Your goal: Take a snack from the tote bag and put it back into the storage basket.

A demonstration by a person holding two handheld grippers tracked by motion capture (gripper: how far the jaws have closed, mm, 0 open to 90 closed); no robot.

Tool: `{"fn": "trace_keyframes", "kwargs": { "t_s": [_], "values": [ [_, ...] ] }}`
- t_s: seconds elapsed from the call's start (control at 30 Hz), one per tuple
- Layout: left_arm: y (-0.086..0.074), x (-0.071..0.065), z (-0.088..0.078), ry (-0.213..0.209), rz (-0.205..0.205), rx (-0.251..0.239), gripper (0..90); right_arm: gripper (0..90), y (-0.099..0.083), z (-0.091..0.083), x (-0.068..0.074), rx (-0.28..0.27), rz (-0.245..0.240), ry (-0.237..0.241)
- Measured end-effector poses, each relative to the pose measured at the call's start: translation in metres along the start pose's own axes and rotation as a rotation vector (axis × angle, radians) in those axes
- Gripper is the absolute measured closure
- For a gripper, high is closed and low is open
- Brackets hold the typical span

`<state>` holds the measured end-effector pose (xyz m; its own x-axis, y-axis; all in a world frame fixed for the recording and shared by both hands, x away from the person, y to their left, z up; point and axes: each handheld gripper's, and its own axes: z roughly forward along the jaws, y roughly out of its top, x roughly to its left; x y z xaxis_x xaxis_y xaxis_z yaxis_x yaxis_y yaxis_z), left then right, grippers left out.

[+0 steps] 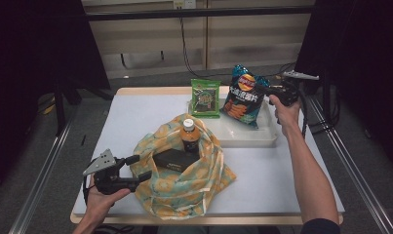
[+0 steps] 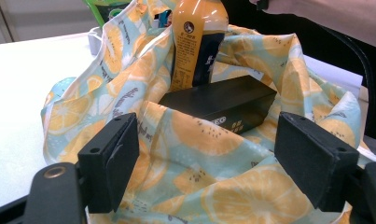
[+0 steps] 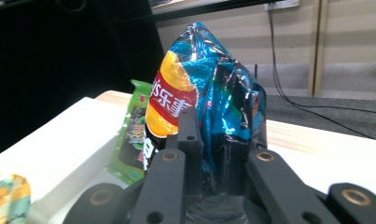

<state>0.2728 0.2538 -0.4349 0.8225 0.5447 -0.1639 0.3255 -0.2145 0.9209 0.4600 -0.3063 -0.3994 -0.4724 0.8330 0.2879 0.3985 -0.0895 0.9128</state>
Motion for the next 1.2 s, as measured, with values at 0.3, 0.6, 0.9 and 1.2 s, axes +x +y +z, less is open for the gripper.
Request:
{"fn": "trace_keyframes", "kwargs": {
  "t_s": [0.3, 0.6, 0.9, 1.2],
  "values": [
    [0.0, 0.0, 0.001, 0.0, -0.001, 0.003, 21.9, 62.8, -0.005, 0.002, -0.007, -0.001, 0.022, -0.056],
    [-0.001, -0.001, 0.001, -0.007, 0.003, 0.017, 21.9, 41.5, -0.005, -0.003, -0.007, 0.017, 0.017, -0.089],
    [0.0, -0.002, 0.001, -0.01, 0.007, 0.019, 21.9, 30.2, -0.009, -0.017, -0.006, 0.038, -0.003, -0.111],
    [0.0, -0.004, 0.002, 0.005, 0.014, 0.03, 21.9, 33.1, -0.023, -0.04, -0.004, 0.05, -0.017, -0.114]
  ]
}}
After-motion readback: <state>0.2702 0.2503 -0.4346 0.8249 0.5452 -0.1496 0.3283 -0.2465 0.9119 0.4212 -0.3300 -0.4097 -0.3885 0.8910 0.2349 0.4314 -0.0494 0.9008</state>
